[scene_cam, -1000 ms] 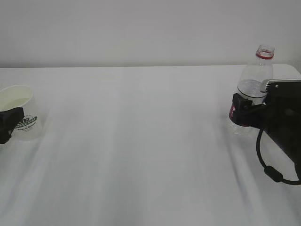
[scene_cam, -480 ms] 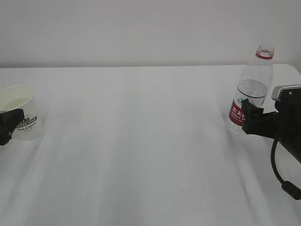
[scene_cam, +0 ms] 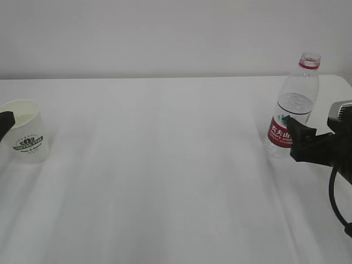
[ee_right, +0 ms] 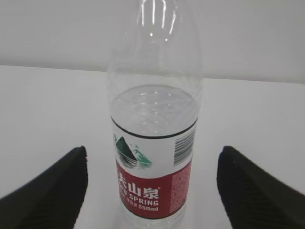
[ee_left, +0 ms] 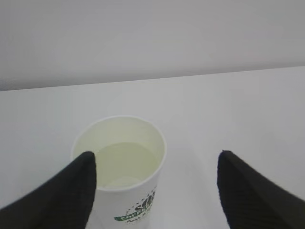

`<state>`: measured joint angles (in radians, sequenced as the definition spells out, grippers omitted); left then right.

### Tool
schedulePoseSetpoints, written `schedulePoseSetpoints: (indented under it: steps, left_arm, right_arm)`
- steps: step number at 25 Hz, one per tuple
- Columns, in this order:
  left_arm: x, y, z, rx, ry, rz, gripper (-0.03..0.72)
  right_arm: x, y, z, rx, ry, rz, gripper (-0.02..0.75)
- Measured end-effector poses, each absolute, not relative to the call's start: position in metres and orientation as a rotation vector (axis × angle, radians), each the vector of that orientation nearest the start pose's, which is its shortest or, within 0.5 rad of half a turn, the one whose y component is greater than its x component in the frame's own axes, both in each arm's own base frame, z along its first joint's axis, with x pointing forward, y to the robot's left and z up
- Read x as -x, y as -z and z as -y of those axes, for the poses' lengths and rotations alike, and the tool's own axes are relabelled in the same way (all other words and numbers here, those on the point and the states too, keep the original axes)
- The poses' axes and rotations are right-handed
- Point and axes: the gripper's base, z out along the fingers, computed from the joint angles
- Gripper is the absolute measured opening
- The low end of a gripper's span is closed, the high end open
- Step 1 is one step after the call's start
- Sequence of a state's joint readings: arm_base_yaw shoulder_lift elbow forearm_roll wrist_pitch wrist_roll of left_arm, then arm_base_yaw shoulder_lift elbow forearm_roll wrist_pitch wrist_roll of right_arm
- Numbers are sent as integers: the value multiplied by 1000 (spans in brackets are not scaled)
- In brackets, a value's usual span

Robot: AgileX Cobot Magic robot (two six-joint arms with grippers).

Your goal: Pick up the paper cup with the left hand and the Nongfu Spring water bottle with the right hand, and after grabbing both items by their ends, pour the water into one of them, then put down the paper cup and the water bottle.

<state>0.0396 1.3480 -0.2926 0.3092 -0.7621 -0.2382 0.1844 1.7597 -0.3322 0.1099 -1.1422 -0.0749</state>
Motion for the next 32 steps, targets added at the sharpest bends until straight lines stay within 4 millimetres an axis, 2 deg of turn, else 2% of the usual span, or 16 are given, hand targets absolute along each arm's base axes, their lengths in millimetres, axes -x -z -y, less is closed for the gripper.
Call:
schedulePoseSetpoints:
  steps: [15, 23, 32]
  left_arm:
    - [-199, -217, 9, -31, 199, -1823, 567]
    - [-182, -228, 13, -34, 242, -1849, 553]
    - [-160, -245, 15, -55, 198, -1806, 536]
  right_arm:
    - [-221, -146, -32, 119, -29, -1767, 645]
    - [-208, -159, -31, 114, -44, -1769, 641]
    - [-197, -182, -30, 109, -64, -1737, 631]
